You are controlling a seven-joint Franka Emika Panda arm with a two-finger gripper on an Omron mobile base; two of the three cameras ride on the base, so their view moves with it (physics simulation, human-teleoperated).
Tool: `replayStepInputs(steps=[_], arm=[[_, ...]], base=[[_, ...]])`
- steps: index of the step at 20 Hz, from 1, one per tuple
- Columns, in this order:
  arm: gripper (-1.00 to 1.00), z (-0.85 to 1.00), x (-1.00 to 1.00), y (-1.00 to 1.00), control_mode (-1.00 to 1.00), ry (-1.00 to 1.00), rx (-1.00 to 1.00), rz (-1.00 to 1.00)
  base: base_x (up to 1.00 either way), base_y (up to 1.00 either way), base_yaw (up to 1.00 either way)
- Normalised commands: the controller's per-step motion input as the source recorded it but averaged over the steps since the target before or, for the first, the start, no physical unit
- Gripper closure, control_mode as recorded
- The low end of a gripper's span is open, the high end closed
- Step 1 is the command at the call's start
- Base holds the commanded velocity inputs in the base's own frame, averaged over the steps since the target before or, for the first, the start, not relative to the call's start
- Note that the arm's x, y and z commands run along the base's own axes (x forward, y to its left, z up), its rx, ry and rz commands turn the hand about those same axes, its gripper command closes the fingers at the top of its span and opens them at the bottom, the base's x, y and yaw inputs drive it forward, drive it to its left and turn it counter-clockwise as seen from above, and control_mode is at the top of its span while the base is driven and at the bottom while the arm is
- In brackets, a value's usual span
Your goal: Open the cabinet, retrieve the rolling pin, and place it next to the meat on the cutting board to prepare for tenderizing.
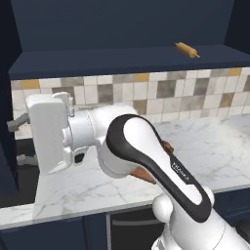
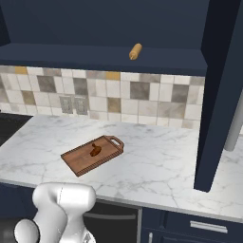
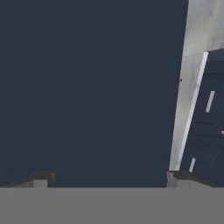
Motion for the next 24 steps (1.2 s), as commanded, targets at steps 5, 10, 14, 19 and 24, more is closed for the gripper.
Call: replayStepInputs(steps=[5, 10, 14, 19, 24], arm=[[-1.0, -0.1, -0.03, 0.54, -1.0, 0.02, -0.04, 0.04], [-1.0, -0.31, -0.1, -0.32, -1.0, -0.05, -0.14, 0.02], [-1.0, -0.13, -0.37, -0.84, -1.0, -0.15, -0.05, 0.0], [-1.0, 0.0, -0.42, -0.98, -1.0, -0.13, -0.02, -0.04], [-1.0, 0.02, -0.33, -1.0, -1.0, -0.16, -0.08, -0.1]], base=[[0.0, 0.0, 0.0], [0.0, 0.0, 0.0], [0.0, 0.0, 0.0], [0.0, 0.0, 0.0], [0.0, 0.0, 0.0]])
